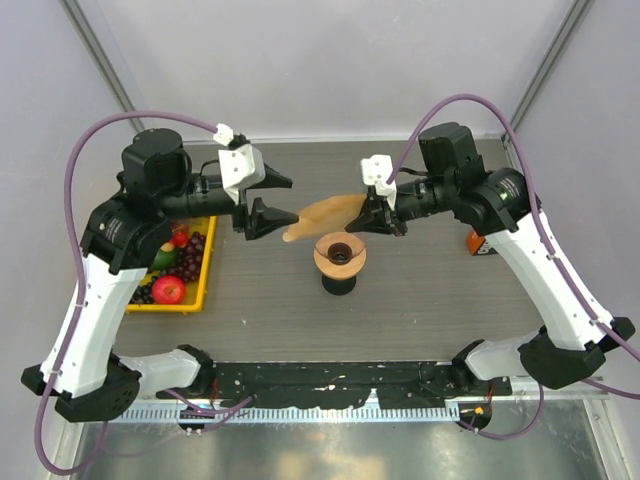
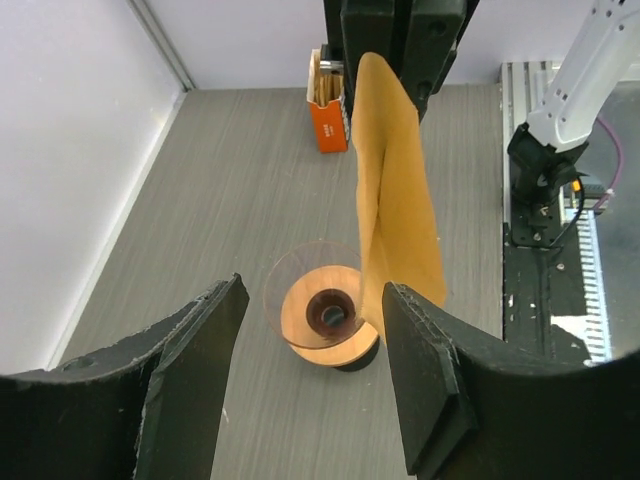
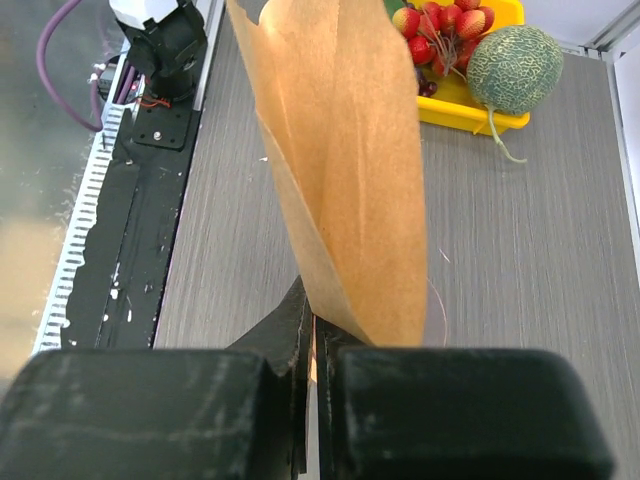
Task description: Place the coffee filter in the dripper
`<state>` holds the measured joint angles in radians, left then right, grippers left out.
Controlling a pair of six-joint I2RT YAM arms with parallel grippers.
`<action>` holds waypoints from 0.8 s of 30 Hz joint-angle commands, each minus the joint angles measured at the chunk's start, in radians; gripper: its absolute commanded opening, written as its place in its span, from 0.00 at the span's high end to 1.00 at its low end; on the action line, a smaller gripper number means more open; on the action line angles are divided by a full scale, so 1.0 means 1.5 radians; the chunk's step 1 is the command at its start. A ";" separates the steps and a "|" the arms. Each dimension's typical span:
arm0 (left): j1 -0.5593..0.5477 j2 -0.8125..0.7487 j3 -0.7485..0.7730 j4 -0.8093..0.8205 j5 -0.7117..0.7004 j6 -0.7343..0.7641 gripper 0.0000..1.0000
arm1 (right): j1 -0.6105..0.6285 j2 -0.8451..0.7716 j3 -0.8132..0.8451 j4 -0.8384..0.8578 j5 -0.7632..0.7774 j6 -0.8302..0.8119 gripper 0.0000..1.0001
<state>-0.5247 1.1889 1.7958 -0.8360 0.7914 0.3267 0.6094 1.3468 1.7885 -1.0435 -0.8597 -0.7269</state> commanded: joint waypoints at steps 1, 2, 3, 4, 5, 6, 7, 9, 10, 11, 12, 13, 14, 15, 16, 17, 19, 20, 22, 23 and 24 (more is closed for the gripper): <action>-0.035 -0.002 0.004 -0.021 -0.055 0.069 0.36 | 0.009 -0.001 0.044 -0.027 0.010 -0.027 0.95; -0.043 0.000 0.007 -0.027 -0.055 0.079 0.37 | 0.010 0.001 0.050 -0.032 0.013 -0.027 0.95; -0.050 0.003 0.005 -0.031 -0.056 0.085 0.37 | 0.010 0.002 0.053 -0.036 0.014 -0.027 0.95; -0.062 0.004 0.003 -0.034 -0.060 0.094 0.39 | 0.012 0.007 0.059 -0.045 0.015 -0.029 0.95; -0.073 0.009 0.002 -0.038 -0.070 0.101 0.41 | 0.013 0.011 0.061 -0.048 0.016 -0.029 0.95; -0.084 0.011 0.003 -0.039 -0.083 0.108 0.42 | 0.015 0.013 0.066 -0.053 0.021 -0.028 0.95; -0.092 0.013 0.003 -0.040 -0.097 0.113 0.43 | 0.016 0.017 0.069 -0.056 0.022 -0.029 0.95; -0.103 0.016 0.002 -0.034 -0.118 0.117 0.46 | 0.018 0.019 0.075 -0.066 0.020 -0.036 0.95; -0.106 0.019 0.001 -0.029 -0.129 0.116 0.48 | 0.021 0.019 0.075 -0.070 0.020 -0.040 0.95; -0.110 0.022 0.000 -0.029 -0.134 0.118 0.49 | 0.022 0.019 0.075 -0.072 0.020 -0.043 0.95; -0.113 0.026 0.002 -0.029 -0.140 0.121 0.51 | 0.025 0.019 0.076 -0.076 0.021 -0.046 0.95; -0.116 0.027 0.002 -0.030 -0.144 0.124 0.52 | 0.030 0.019 0.075 -0.078 0.021 -0.046 0.95; -0.121 0.032 0.005 -0.033 -0.146 0.129 0.53 | 0.031 0.020 0.078 -0.084 0.020 -0.049 0.95; -0.125 0.036 0.005 -0.035 -0.148 0.135 0.53 | 0.034 0.024 0.078 -0.084 0.021 -0.049 0.95; -0.130 0.040 0.009 -0.040 -0.150 0.142 0.53 | 0.034 0.026 0.081 -0.085 0.020 -0.047 0.95; -0.134 0.043 0.010 -0.046 -0.150 0.147 0.54 | 0.037 0.029 0.084 -0.082 0.017 -0.037 0.95; -0.137 0.051 0.015 -0.061 -0.147 0.144 0.64 | 0.038 0.037 0.096 -0.075 0.020 -0.020 0.95; -0.137 0.057 0.019 -0.068 -0.145 0.134 0.75 | 0.036 0.039 0.103 -0.070 0.025 -0.011 0.93; -0.131 0.063 0.026 -0.065 -0.158 0.075 1.00 | 0.024 0.036 0.103 -0.041 0.041 0.021 0.70; -0.112 0.061 0.023 -0.049 -0.150 0.005 1.00 | 0.008 0.029 0.095 -0.005 0.057 0.057 0.62; -0.091 0.059 0.016 -0.021 -0.134 -0.066 1.00 | -0.001 0.017 0.088 0.015 0.064 0.075 0.44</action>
<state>-0.7189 1.2800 1.7966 -0.9230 0.5751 0.4721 0.6506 1.4075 1.9011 -1.1484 -0.8131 -0.7330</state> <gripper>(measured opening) 0.032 0.328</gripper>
